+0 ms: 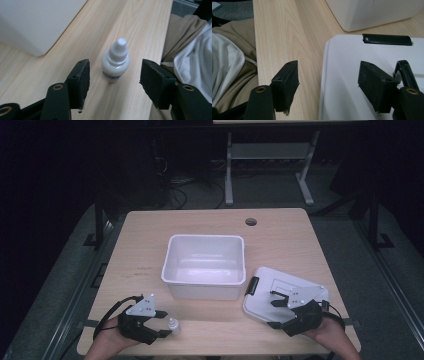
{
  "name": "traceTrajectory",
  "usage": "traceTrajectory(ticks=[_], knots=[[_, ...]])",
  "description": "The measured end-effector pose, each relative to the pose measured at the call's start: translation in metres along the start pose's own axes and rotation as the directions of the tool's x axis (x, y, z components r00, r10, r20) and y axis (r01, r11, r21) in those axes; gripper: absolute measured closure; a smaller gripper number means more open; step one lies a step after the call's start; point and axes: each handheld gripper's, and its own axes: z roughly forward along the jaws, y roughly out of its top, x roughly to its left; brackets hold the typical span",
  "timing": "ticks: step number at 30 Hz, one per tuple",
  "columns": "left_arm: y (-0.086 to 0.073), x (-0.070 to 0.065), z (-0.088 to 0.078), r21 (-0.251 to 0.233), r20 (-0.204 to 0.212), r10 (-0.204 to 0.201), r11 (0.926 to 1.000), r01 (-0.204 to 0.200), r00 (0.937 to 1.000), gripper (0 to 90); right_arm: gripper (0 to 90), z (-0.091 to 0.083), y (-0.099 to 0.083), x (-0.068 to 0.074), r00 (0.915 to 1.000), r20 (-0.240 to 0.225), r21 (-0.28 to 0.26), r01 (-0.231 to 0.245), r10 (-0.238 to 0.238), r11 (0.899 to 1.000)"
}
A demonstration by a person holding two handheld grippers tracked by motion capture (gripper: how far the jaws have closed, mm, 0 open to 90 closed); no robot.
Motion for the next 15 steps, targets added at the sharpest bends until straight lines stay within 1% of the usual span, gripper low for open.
traceTrajectory(ticks=[3,8,15], knots=[[0.004,-0.001,0.002,0.001,0.005,0.015,0.9999,-0.015,0.9999,42.1,31.9,0.001,0.0,0.0,1.0,-0.001,0.001,0.005,-0.005,1.0],[0.01,-0.002,0.006,0.016,0.013,0.024,0.9996,-0.024,0.9996,44.2,31.8,0.001,0.0,0.001,1.0,-0.005,0.004,0.007,-0.007,1.0],[0.012,-0.001,0.015,0.041,0.015,0.018,0.999,-0.019,0.9997,43.5,31.2,-0.001,-0.001,0.002,0.9999,-0.005,0.004,0.011,-0.011,1.0]])
